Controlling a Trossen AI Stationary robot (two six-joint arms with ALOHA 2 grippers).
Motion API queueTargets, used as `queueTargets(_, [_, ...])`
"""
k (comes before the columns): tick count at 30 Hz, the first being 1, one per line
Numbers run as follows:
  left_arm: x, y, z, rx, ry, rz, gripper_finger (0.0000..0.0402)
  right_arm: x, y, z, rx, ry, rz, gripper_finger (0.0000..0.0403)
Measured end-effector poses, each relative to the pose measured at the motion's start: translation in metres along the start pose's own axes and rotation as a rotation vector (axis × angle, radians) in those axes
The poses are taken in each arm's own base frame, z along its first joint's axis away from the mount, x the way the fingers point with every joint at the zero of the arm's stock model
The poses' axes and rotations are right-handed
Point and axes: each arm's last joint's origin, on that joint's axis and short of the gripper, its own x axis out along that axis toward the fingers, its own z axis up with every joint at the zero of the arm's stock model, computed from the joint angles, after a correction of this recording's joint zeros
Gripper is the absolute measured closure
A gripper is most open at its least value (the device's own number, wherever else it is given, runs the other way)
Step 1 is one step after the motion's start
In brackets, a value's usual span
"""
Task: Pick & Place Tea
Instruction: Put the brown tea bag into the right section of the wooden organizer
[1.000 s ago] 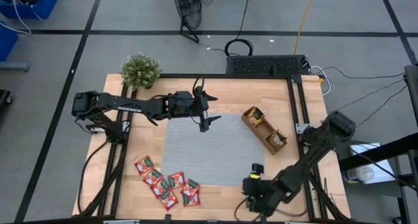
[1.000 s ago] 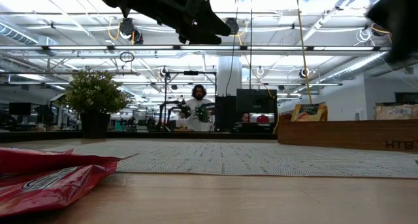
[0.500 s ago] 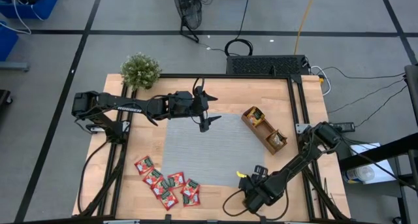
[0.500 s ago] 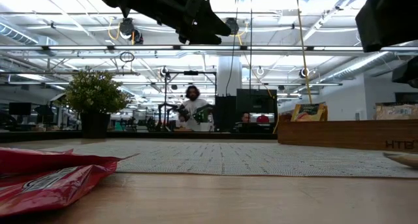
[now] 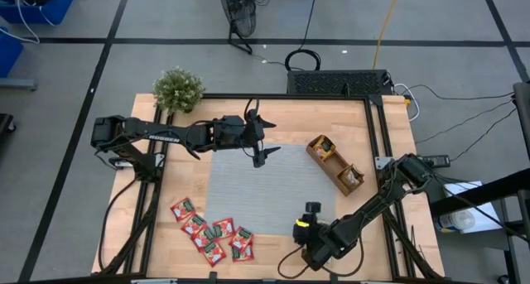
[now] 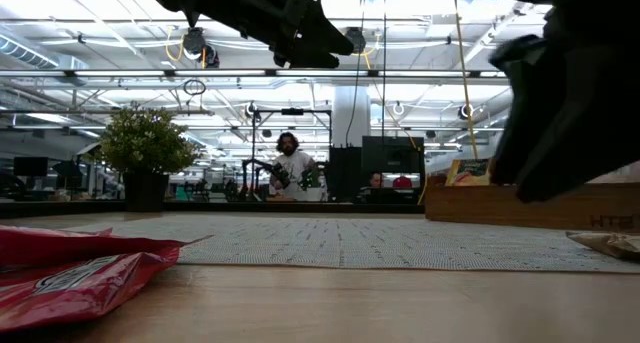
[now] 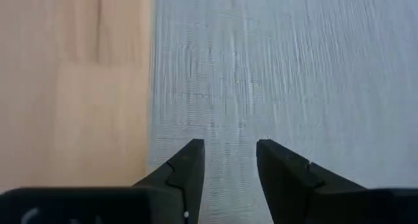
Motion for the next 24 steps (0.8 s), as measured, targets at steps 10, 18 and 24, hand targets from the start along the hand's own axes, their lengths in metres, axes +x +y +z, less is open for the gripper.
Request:
queueTargets(10, [0.000, 0.000, 0.000, 0.000, 0.000, 0.000, 0.0036, -0.006, 0.001, -0.011, -0.278, 0.257, 0.323, 0.0280])
queueTargets(18, [0.000, 0.000, 0.000, 0.000, 0.000, 0.000, 0.0036, -0.010, -0.002, -0.014, -0.292, 0.304, 0.342, 0.0284])
queueTargets(24, [0.000, 0.000, 0.000, 0.000, 0.000, 0.000, 0.0036, -0.013, -0.011, -0.017, -0.181, 0.337, 0.215, 0.0290])
